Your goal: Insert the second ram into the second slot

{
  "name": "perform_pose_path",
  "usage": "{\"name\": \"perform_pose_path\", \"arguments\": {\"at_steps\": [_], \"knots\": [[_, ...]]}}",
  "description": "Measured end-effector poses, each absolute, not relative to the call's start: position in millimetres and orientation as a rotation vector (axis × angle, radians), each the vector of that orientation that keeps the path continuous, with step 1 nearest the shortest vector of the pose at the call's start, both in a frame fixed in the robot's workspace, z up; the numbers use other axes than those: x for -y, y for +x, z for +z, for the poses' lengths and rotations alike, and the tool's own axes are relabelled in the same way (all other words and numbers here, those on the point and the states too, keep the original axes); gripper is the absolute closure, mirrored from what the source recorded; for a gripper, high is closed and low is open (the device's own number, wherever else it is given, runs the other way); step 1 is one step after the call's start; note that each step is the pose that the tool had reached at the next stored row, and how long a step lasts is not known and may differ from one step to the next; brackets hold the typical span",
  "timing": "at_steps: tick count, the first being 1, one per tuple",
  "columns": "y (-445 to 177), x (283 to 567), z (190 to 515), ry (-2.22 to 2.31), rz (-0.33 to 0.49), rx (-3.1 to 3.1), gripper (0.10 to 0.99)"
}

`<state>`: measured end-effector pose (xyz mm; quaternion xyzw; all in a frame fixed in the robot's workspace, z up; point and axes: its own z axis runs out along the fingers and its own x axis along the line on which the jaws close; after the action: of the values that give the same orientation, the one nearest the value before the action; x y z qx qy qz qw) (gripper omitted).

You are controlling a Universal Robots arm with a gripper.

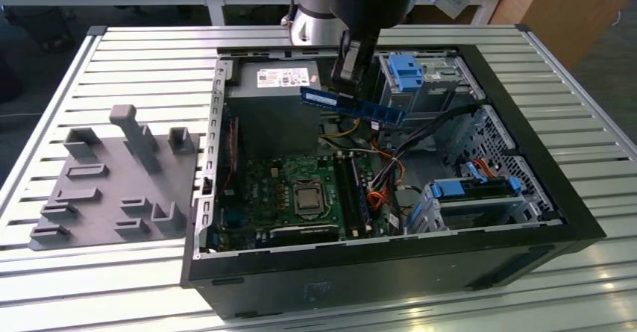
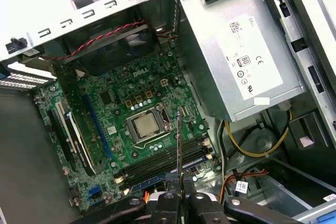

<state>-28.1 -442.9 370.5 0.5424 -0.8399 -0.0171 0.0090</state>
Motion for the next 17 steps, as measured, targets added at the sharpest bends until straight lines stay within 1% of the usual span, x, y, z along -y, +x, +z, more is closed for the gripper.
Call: {"name": "perform_pose_path", "arguments": {"at_steps": [17], "knots": [[-28.0,442.9,370.5,1.598,-0.054,2.685,0.949]]}}
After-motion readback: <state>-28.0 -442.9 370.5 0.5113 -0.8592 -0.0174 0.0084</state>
